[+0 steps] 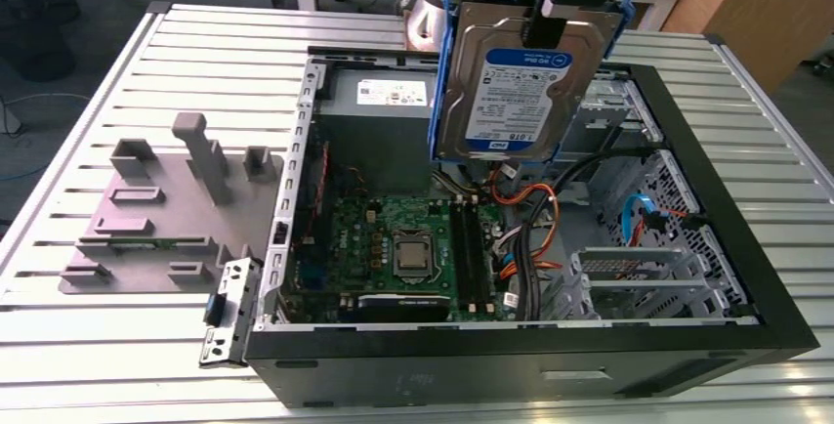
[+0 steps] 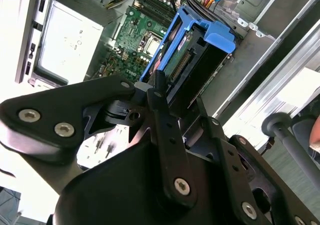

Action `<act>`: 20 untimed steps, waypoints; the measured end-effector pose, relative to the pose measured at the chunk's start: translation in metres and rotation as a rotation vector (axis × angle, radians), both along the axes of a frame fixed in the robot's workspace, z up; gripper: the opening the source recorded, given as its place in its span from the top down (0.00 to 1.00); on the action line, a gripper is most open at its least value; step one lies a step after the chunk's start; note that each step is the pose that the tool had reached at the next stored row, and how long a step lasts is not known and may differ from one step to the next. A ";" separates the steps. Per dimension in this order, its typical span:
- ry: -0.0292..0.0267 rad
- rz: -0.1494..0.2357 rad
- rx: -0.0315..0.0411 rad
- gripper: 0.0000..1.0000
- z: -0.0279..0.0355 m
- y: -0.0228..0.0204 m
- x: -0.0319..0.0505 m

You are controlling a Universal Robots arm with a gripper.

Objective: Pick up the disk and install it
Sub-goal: 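Pick up the disk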

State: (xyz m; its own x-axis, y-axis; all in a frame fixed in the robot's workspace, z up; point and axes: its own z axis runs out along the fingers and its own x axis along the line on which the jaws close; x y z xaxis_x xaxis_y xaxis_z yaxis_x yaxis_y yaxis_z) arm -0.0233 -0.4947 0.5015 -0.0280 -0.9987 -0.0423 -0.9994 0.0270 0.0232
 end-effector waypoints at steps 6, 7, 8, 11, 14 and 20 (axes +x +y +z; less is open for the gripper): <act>0.0000 0.004 0.0001 0.65 0.0000 0.0000 0.0000; 0.0000 0.005 0.0000 0.65 0.0000 0.0000 0.0000; 0.0000 0.006 0.0001 0.65 0.0000 -0.0004 0.0000; 0.0000 0.008 0.0000 0.65 0.0000 -0.0039 0.0000; 0.0000 0.010 0.0001 0.65 -0.0001 -0.0099 0.0000; 0.0000 0.009 0.0001 0.65 -0.0003 -0.0226 0.0000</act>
